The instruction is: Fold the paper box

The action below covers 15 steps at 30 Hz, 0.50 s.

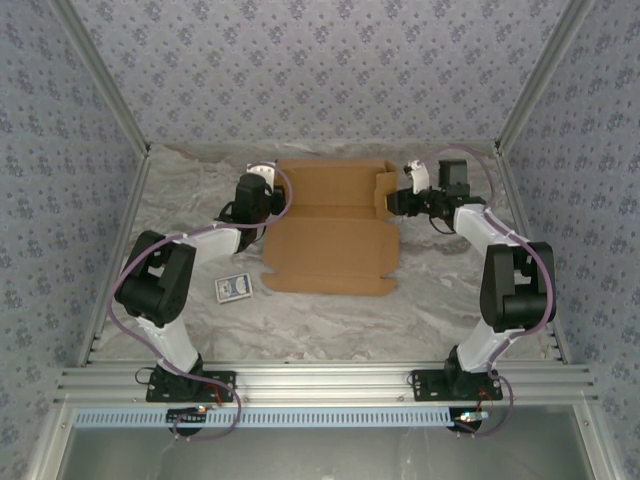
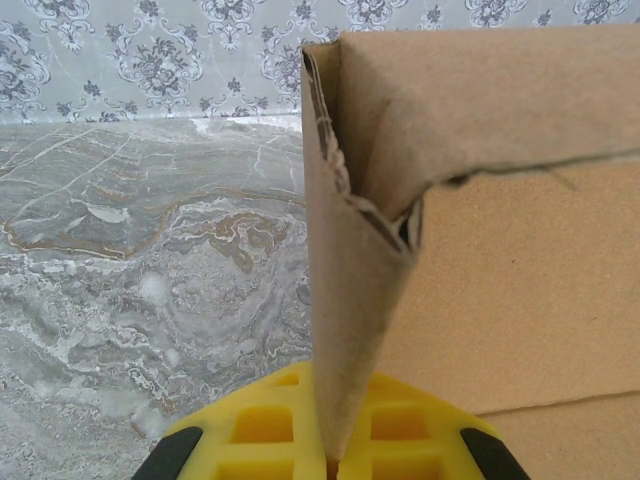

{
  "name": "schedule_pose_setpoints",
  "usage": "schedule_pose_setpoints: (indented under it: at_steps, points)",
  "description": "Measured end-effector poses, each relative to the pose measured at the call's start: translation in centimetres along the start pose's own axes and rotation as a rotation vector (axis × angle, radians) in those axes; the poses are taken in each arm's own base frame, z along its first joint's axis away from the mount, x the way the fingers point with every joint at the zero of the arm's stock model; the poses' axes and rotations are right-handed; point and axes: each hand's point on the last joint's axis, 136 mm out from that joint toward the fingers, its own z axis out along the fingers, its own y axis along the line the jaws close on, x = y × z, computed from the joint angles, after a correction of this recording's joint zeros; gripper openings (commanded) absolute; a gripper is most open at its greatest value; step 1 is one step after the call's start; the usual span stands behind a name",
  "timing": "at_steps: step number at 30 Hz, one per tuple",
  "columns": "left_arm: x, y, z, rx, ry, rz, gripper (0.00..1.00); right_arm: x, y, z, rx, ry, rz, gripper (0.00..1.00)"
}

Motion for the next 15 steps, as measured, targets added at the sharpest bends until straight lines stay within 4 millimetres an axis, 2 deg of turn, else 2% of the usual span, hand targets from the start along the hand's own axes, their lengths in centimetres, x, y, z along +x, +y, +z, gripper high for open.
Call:
schedule_pose_setpoints:
  at_steps: [10, 15]
  points:
    - [0.0, -0.1, 0.0, 0.003, 0.001, 0.0, 0.0, -1.4, 0.8, 1.0, 0.023, -0.019, -0.108, 0.45]
    - [-0.1, 0.3, 0.0, -0.003, 0.0, -0.003, 0.0, -2.1, 0.7, 2.1, 0.073, -0.018, -0.153, 0.4]
